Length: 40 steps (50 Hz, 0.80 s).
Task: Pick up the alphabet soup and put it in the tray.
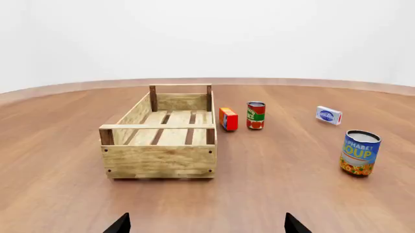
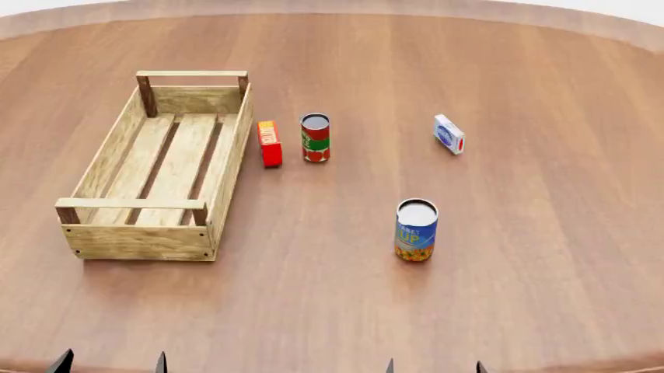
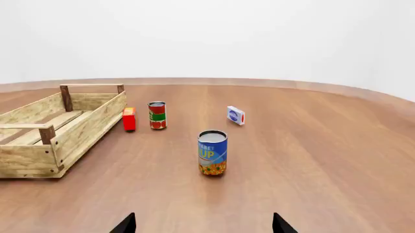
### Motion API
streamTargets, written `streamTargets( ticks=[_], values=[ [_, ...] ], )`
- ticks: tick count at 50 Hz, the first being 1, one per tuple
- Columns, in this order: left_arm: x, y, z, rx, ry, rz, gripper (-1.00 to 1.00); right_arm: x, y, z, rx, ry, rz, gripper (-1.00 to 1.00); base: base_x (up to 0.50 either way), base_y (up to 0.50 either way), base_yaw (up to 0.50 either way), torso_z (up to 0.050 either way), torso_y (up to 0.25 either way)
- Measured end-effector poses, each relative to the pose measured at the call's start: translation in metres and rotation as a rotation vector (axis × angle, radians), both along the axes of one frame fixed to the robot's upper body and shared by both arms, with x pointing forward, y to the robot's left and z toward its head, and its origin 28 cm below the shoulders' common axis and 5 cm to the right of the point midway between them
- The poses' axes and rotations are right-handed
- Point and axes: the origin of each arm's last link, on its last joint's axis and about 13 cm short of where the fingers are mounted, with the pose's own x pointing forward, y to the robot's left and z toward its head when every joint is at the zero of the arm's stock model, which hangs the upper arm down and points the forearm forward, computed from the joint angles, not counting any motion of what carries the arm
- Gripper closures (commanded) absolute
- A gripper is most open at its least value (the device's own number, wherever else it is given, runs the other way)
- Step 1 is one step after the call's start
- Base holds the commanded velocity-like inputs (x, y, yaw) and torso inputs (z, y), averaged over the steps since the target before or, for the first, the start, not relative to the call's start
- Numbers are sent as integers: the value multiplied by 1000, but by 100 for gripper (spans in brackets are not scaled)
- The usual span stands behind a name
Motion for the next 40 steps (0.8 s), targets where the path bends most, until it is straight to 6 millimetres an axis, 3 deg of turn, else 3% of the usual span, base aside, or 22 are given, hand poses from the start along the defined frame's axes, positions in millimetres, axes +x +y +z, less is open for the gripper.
streamTargets(
  ticks=[20,40],
  values=[
    [-3,-1,5,-4,-10,-10,-100,0,0,6,-7,-25,2,-100,65,20,0,0,0],
    [-3,0,5,-6,-10,-9,-100,1,-1,8,-12,-32,10,-100,335,103,0,0,0]
  ],
)
